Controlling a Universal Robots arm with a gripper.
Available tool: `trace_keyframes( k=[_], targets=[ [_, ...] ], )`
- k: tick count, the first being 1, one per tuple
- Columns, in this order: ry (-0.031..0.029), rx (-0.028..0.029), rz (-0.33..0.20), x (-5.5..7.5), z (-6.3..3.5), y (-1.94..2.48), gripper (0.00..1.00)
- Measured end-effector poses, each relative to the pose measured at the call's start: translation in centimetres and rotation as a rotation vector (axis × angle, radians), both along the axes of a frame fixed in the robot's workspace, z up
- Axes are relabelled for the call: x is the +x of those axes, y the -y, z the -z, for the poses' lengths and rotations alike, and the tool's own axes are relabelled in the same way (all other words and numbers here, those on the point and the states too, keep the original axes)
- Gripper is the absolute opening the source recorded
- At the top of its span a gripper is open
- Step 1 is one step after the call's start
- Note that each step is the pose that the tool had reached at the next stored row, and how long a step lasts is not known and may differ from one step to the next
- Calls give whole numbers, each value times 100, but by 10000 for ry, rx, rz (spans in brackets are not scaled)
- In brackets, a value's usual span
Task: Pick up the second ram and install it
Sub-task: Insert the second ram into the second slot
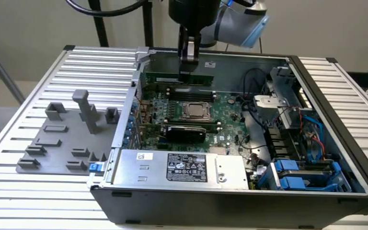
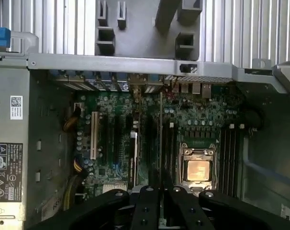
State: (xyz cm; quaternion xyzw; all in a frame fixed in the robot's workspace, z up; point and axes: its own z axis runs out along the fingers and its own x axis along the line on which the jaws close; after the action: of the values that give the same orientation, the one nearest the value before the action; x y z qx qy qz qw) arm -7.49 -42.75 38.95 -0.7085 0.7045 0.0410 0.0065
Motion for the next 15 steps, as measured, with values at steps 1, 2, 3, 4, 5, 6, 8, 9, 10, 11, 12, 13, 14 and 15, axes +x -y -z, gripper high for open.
trace_keyframes(
  k=[1,2,3,4,5,6,8,9,10,11,12,13,14,15],
  targets=[
    [0,0,1,20,18,-37,0],
    [0,0,2,38,36,-73,0],
    [1,1,2,57,55,-111,0],
    [0,-1,1,76,72,-147,0],
    [0,0,1,95,90,-183,0],
    [0,0,1,114,108,-218,0],
    [0,0,-1,152,145,-277,0],
    [0,0,0,170,163,-301,0],
    [0,0,1,187,181,-323,0],
    [0,0,1,204,199,-344,0],
    [0,0,1,222,218,-365,0],
    [0,0,0,239,236,-386,0],
    [1,0,1,256,254,-408,0],
    [0,0,1,273,272,-430,0]
  ],
)
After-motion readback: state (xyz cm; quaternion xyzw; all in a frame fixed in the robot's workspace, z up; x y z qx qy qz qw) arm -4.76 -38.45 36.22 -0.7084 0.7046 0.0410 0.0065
